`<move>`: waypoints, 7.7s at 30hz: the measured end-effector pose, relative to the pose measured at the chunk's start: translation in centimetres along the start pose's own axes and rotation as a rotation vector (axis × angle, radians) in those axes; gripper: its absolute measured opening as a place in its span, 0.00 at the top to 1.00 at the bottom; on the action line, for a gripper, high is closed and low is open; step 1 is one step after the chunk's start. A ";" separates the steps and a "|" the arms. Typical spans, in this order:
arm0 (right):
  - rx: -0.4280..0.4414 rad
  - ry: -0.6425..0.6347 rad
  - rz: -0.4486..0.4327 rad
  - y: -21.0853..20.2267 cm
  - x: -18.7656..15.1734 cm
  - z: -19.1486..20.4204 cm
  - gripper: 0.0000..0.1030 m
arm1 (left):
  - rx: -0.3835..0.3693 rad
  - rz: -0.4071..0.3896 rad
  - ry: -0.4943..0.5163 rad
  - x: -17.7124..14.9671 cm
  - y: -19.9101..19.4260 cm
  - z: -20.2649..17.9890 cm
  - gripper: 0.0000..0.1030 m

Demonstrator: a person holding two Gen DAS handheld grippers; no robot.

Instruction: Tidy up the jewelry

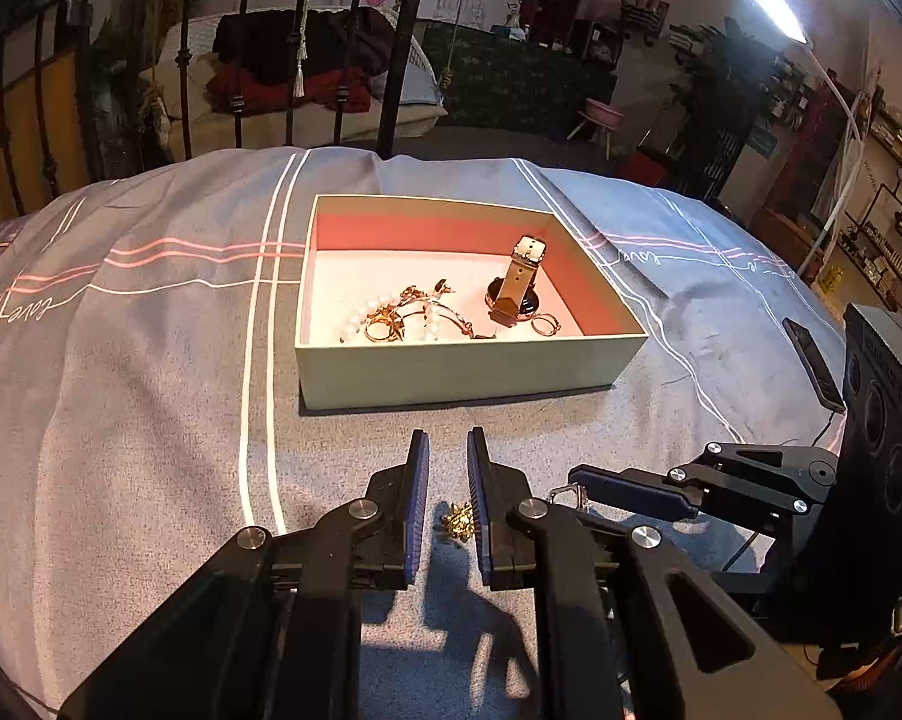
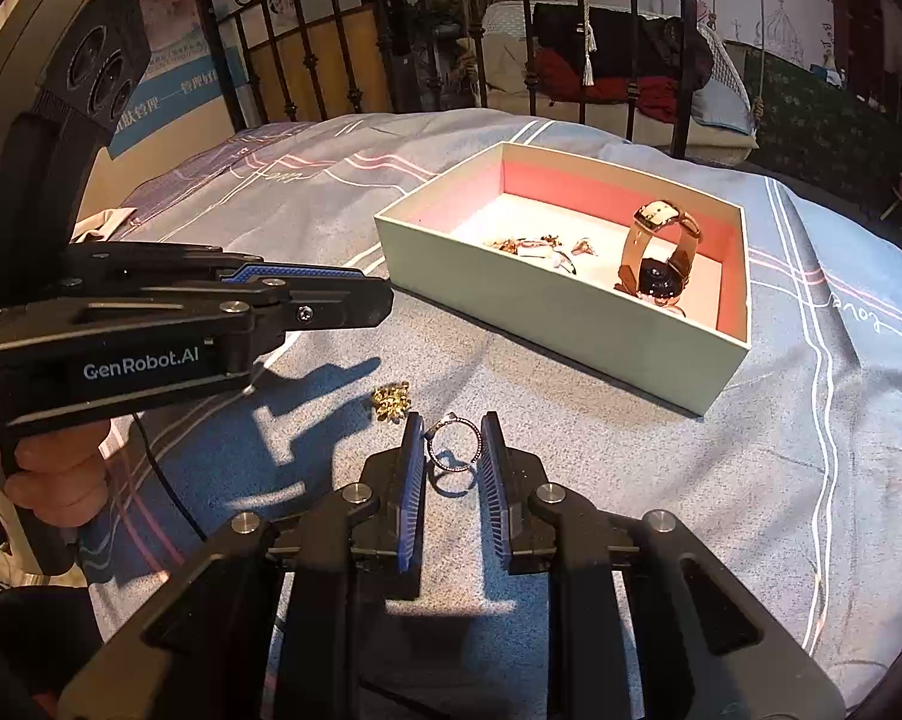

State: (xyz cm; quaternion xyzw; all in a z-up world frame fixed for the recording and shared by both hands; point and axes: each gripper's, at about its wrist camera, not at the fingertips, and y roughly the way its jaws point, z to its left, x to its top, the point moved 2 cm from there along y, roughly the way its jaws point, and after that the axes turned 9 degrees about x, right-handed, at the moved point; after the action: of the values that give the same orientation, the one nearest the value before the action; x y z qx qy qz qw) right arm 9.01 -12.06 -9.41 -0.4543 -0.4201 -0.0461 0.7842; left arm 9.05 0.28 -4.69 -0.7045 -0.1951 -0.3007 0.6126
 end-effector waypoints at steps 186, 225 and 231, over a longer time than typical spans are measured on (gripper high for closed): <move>-0.260 0.068 -0.017 -0.6 8.4 -9.6 0.92 | 0.106 0.115 -0.024 8.9 9.4 -3.3 0.83; -0.440 0.076 -0.523 -15.8 -1.5 -0.1 0.05 | 0.176 -0.346 -0.074 1.1 -8.7 -4.2 0.12; -0.410 0.078 -0.520 -15.2 -1.2 0.1 0.05 | 0.200 -0.332 -0.064 0.7 -8.7 -4.1 0.12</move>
State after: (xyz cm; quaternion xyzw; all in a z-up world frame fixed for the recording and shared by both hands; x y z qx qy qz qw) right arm 1.28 -21.25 -0.02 -0.4782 -0.4735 -0.3458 0.6539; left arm 3.18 -2.30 2.53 -0.6077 -0.3568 -0.3541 0.6148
